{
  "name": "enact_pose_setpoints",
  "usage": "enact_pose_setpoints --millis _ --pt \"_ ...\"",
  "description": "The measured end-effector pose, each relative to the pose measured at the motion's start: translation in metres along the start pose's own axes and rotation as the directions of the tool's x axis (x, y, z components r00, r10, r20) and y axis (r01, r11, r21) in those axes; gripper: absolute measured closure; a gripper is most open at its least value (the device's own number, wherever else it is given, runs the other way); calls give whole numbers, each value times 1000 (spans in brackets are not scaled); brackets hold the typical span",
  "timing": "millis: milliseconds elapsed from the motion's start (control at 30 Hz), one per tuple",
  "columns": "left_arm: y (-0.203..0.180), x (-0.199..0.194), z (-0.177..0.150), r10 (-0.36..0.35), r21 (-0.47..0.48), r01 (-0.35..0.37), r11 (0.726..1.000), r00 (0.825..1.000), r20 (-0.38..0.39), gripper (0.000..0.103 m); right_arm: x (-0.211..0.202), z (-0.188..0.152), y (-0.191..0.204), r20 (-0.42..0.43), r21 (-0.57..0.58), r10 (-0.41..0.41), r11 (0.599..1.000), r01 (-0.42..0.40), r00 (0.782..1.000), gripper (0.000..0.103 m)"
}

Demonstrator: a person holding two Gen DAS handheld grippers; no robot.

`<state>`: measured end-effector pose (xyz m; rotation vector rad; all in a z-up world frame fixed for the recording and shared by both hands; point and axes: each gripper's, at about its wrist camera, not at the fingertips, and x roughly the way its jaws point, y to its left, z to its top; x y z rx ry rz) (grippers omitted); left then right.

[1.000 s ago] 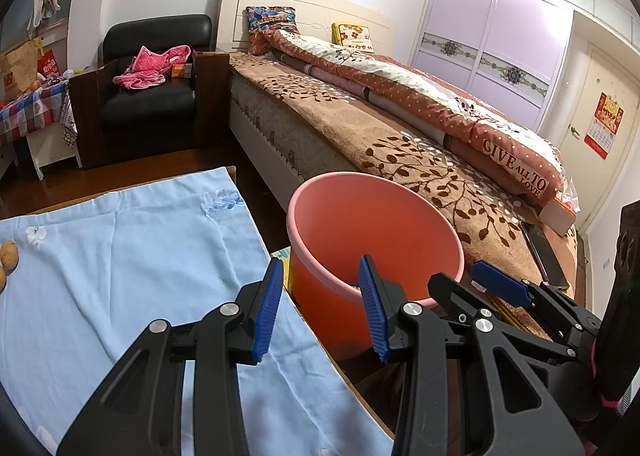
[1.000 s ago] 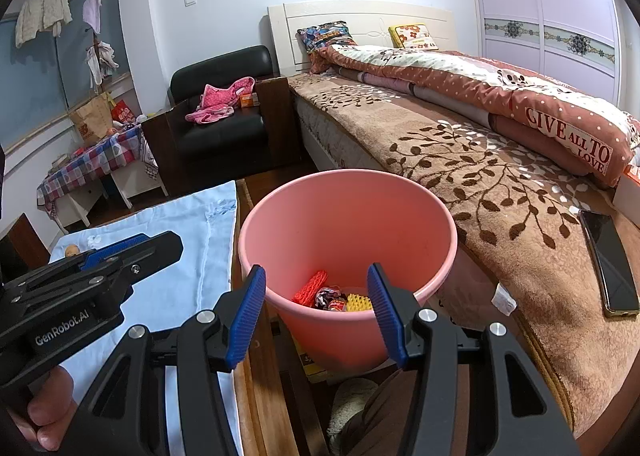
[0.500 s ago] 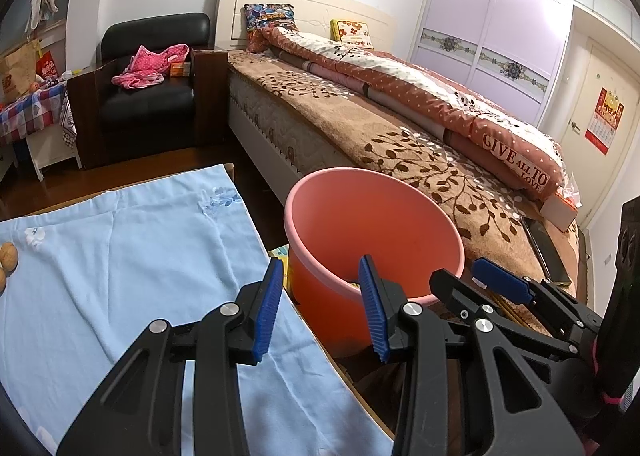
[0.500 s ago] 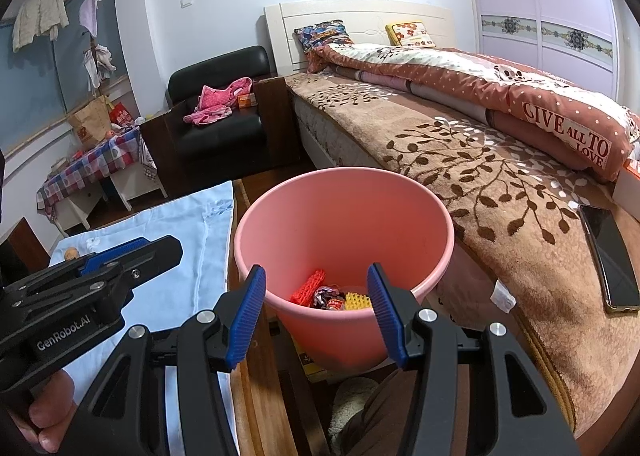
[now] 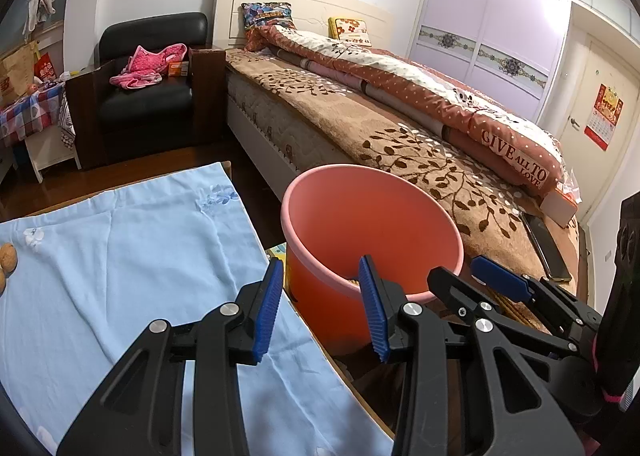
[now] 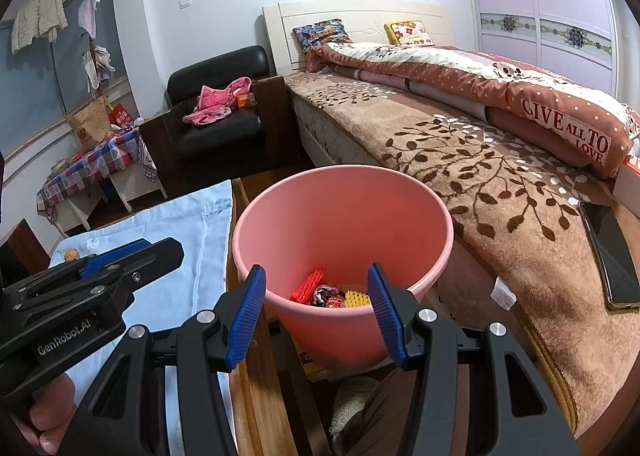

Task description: Collect trash

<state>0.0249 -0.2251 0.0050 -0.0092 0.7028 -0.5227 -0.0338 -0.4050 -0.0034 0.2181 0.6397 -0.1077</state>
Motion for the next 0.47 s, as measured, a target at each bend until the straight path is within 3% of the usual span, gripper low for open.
enact_pose_setpoints --millis 467 --pt "4 1 2 13 -11 -13 1000 1000 -8 64 1 -2 -1 -3 -2 -1 1000 1 1000 50"
